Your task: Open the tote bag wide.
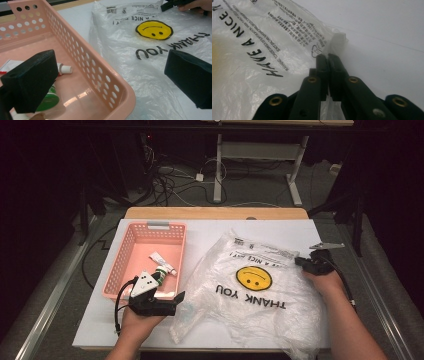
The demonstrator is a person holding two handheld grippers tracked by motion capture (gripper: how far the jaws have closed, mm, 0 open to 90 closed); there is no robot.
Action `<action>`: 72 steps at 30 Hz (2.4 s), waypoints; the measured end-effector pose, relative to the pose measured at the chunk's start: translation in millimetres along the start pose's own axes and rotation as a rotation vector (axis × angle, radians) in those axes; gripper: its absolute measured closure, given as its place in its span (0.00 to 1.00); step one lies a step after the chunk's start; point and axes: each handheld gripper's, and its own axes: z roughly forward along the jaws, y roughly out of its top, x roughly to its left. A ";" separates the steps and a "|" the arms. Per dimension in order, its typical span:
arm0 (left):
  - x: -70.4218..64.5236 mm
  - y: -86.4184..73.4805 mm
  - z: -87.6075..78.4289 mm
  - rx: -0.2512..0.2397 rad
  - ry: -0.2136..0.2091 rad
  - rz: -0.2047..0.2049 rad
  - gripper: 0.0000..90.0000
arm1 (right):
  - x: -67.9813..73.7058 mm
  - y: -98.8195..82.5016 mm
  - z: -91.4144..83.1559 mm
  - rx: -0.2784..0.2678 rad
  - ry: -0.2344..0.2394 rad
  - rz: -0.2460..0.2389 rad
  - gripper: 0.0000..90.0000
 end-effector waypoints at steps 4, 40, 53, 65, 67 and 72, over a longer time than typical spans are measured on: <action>-1.0 0.1 0.3 0.000 -0.006 -0.008 0.00 | 0.1 1.1 -1.3 -0.001 -0.014 -0.003 1.00; -7.4 -2.7 -4.0 -0.022 -0.030 -0.004 0.00 | 13.5 -69.3 -129.2 -0.207 -0.147 0.107 0.62; -6.9 -4.9 -6.7 -0.036 -0.037 -0.020 0.00 | 102.0 -110.6 -149.5 -0.188 0.059 0.007 0.44; -3.7 -5.3 -9.2 -0.034 -0.027 -0.022 0.00 | 129.4 -110.7 -126.7 -0.067 0.172 -0.036 0.62; -2.8 -5.4 -8.9 -0.033 -0.027 -0.027 0.00 | 134.3 -112.0 -126.9 -0.066 0.158 -0.074 0.82; -3.5 -5.2 -8.8 -0.032 -0.022 -0.024 0.00 | 152.0 -100.9 -147.4 -0.208 0.132 -0.143 1.00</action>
